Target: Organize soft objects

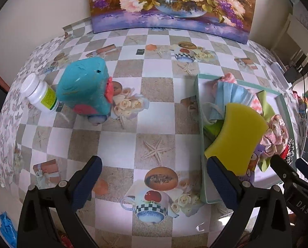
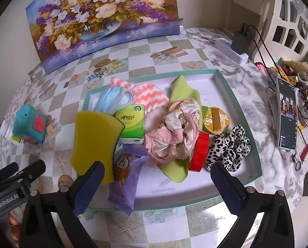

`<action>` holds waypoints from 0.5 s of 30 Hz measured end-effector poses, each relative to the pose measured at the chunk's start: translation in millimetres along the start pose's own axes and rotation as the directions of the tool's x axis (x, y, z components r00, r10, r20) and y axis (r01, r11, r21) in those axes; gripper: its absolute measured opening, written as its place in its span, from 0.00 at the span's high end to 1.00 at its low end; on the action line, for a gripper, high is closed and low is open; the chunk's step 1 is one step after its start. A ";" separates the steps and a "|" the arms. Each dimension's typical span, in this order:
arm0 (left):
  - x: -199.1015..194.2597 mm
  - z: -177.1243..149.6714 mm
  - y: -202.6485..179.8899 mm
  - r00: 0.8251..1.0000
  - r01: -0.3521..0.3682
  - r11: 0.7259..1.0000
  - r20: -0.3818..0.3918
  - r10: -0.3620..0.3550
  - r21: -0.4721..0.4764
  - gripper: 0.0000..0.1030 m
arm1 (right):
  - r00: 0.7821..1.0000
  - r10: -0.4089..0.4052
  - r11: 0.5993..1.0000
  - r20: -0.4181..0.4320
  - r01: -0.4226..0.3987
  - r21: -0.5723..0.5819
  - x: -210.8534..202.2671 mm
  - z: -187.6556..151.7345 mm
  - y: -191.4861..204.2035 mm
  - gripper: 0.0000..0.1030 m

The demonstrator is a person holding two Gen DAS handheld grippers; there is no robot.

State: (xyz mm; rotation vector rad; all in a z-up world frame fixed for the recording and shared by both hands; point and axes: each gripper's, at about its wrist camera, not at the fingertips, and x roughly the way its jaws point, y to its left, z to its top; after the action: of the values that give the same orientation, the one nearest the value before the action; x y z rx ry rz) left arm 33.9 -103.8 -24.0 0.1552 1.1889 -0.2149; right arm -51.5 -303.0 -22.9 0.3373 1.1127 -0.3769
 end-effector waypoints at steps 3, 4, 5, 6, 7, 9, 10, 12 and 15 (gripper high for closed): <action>-6.2 -3.0 3.5 1.000 -0.008 1.000 0.016 0.008 -0.011 0.02 | 1.000 -0.003 1.000 0.006 0.003 0.001 -4.2 -1.5 0.0 0.00; -7.4 -3.8 4.7 1.000 -0.009 1.000 0.018 0.009 -0.015 0.02 | 1.000 -0.008 1.000 0.008 0.008 -0.001 -6.0 -2.2 0.2 0.00; -8.4 -4.9 5.9 1.000 -0.007 1.000 0.016 0.008 -0.020 0.02 | 1.000 -0.010 1.000 0.010 0.010 -0.003 -8.0 -3.0 0.7 0.00; -8.5 -5.1 6.7 1.000 -0.005 1.000 0.014 0.005 -0.023 0.02 | 1.000 -0.011 1.000 0.010 0.011 -0.005 -9.0 -3.3 1.0 0.00; -8.8 -5.6 7.7 1.000 -0.002 1.000 0.012 0.002 -0.026 0.02 | 1.000 -0.012 1.000 0.011 0.012 -0.008 -10.5 -3.8 1.8 0.00; -9.6 -6.8 8.8 1.000 -0.005 1.000 0.007 0.005 -0.031 0.02 | 1.000 -0.015 1.000 0.012 0.015 -0.014 -13.0 -4.7 3.0 0.00; -10.0 -7.3 8.7 1.000 -0.007 1.000 0.005 0.007 -0.030 0.02 | 1.000 -0.019 1.000 0.012 0.019 -0.016 -14.1 -5.2 3.7 0.00; -10.5 -9.0 9.4 1.000 -0.001 1.000 0.000 0.001 -0.029 0.02 | 0.999 -0.027 1.000 0.016 0.028 -0.015 -16.6 -5.6 4.2 0.00; -11.8 -11.2 9.5 1.000 -0.004 1.000 0.001 0.004 -0.028 0.02 | 0.999 -0.032 0.999 0.022 0.032 -0.018 -19.8 -6.6 4.6 0.00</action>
State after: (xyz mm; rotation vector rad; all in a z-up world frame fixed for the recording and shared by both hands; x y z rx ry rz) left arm 21.9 -91.0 -17.0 0.1328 1.1901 -0.1943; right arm -62.4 -293.5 -7.2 0.2993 1.1006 -0.3978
